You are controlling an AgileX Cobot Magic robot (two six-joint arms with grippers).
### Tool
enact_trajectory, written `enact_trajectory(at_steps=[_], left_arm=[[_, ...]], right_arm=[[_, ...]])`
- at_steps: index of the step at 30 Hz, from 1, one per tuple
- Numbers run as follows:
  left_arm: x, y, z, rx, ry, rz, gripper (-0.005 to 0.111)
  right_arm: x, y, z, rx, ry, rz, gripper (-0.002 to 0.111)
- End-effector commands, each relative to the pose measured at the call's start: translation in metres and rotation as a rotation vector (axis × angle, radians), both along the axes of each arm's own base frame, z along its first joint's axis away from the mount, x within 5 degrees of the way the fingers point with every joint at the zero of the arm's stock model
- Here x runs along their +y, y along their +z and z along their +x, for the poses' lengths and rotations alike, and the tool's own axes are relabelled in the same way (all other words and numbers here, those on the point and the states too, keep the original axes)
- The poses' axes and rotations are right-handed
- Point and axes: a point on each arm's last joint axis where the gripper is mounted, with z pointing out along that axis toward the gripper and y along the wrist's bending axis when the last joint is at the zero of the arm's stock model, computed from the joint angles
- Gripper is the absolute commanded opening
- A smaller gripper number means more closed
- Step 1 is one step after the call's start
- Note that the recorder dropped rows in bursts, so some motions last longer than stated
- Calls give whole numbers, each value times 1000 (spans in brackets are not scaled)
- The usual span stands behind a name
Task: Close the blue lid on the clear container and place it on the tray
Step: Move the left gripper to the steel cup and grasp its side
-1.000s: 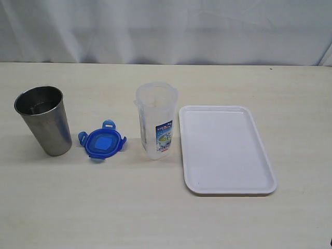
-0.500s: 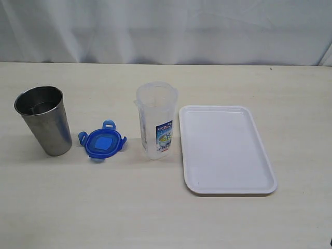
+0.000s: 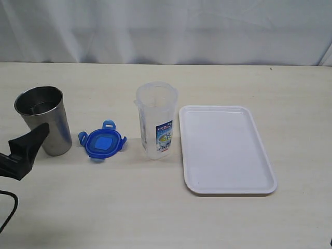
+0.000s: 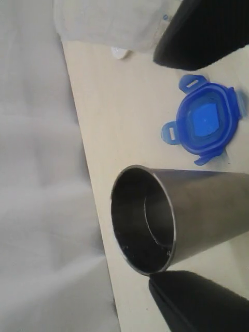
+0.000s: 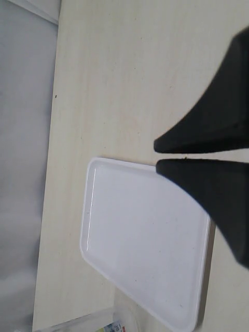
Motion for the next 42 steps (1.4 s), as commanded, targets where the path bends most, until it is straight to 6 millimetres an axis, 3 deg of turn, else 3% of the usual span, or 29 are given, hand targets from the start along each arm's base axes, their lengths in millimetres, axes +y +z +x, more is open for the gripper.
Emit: enact_trajectory(at_steps=[1,11,19,26,37,42], left_arm=[[1,-10,9,-4,14,0,98],[1,-45,23,74,21,3,98],[1,-64,62,106,26,1,98],[0,-69,86,88,17,-5,98],[0,-66,98,52,17,-5,98],[-1,-78,98,94,11,-9,98]], right_arm=[[0,0,0,-9,-5,6,5],[0,0,0,-9,-5,6,5],[0,0,0,-9,-5,6,5],[0,0,0,-9,-5,6,5],[0,0,0,-9,-5,6,5],[0,0,0,-9,-5,6,5]])
